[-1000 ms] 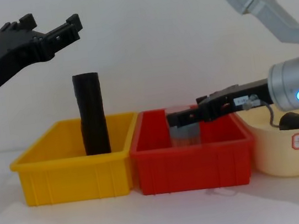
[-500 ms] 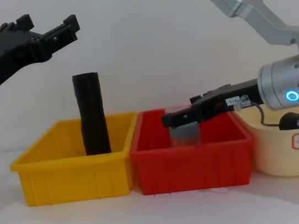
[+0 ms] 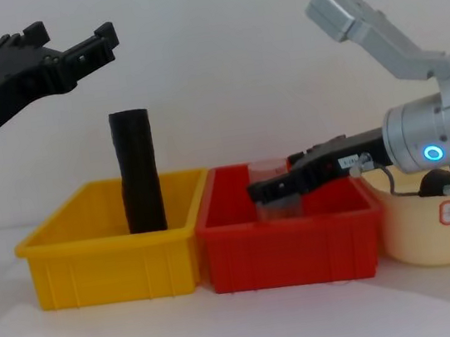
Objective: Pick up the garbage bag with the one hand and transfer it to the other hand.
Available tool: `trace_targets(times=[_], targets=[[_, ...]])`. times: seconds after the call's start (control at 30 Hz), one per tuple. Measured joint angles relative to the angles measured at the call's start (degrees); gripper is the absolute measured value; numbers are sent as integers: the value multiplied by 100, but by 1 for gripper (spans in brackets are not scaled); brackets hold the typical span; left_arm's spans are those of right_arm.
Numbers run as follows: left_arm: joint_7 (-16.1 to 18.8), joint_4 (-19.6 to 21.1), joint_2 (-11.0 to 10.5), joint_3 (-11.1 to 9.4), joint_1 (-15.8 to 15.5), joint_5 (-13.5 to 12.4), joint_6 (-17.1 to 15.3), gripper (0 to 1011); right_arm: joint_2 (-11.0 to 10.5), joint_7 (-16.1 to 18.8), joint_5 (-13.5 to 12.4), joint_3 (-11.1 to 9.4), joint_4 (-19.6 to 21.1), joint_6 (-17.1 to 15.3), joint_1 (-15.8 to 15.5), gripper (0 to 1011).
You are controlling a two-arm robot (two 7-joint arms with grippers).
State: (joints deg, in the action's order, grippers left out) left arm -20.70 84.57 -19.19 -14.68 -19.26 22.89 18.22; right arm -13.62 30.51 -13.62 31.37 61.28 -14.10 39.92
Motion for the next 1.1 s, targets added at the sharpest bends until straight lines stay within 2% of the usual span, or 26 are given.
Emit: trace_targets(times=[0.57, 1.1], targets=[[3, 3, -2, 1, 4, 1, 0, 1002, 152, 52, 116, 11, -740, 221, 329, 1001], [2, 3, -2, 0, 4, 1, 1, 1001, 276, 122, 215, 21, -1120, 263, 472, 992]])
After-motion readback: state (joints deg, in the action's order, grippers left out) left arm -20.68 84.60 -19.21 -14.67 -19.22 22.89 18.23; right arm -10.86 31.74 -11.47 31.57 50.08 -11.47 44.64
